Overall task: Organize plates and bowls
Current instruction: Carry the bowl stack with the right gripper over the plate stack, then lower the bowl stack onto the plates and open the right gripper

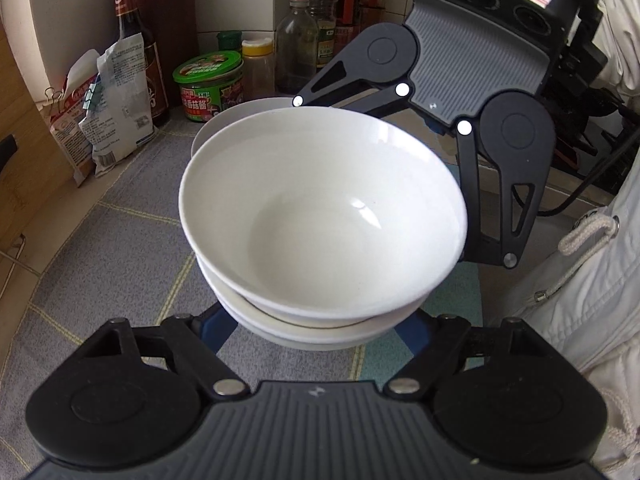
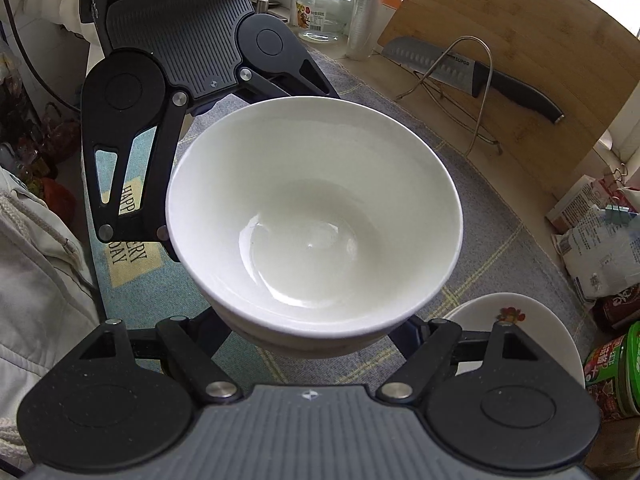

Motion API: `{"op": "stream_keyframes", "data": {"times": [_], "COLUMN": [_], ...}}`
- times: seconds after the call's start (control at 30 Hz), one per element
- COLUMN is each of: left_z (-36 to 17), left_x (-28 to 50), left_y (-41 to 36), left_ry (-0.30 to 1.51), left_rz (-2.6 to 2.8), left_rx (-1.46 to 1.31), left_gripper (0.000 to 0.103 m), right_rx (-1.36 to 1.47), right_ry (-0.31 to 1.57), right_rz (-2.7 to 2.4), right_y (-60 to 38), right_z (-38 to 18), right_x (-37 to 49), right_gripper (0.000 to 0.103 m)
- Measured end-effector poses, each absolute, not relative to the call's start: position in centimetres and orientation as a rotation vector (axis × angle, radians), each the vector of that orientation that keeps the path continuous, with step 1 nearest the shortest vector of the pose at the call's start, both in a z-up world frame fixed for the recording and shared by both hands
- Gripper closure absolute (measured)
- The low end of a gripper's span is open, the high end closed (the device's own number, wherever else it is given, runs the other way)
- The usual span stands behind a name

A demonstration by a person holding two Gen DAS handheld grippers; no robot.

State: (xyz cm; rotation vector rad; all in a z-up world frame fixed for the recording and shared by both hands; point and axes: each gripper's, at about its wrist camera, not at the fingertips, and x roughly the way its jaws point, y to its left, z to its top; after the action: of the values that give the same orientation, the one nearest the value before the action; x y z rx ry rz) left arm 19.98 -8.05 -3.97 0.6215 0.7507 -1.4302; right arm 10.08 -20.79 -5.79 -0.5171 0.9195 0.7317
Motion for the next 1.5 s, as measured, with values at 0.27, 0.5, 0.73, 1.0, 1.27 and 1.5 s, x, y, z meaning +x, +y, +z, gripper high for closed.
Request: {"op": "stream_keyframes", "data": {"times": [0.27,0.5,0.73,1.0,1.27,1.5], "left_z": [-3.4,-4.1,-5.5,-6.7,-7.4,-7.5], "left_x": [19.4,19.6,20.2,21.4,22.4,22.7], "left_y": [-13.3,-17.0,-20.4,-22.5,-23.2,-23.2], "left_ry": [0.720,0.679,0.654,0.685,0.719,0.741], "left_rz": [-1.435,-1.451,-1.459,-1.455,-1.447,-1.448], "left_rx": [0.628,0.656,0.692,0.692,0.685,0.667], "left_gripper": [0.020,0.020,0.020,0.020,0.020,0.020], "right_rx": [-0.522,-0.526,-0.538,-0.525,-0.513,-0.500], "right_ry": [0.902,0.891,0.905,0.928,0.944,0.951], "right_rz": [0.713,0.666,0.621,0.631,0.651,0.664], "right_y": [-25.8,-29.3,-32.1,-34.1,-35.1,-35.3], "right_z": [-5.0,-5.0,-6.0,-7.2,-7.9,-8.0], "right_x": [10.1,10.5,11.6,13.1,14.3,14.4], "right_gripper": [0.017,0.017,0.017,0.017,0.017,0.018]}}
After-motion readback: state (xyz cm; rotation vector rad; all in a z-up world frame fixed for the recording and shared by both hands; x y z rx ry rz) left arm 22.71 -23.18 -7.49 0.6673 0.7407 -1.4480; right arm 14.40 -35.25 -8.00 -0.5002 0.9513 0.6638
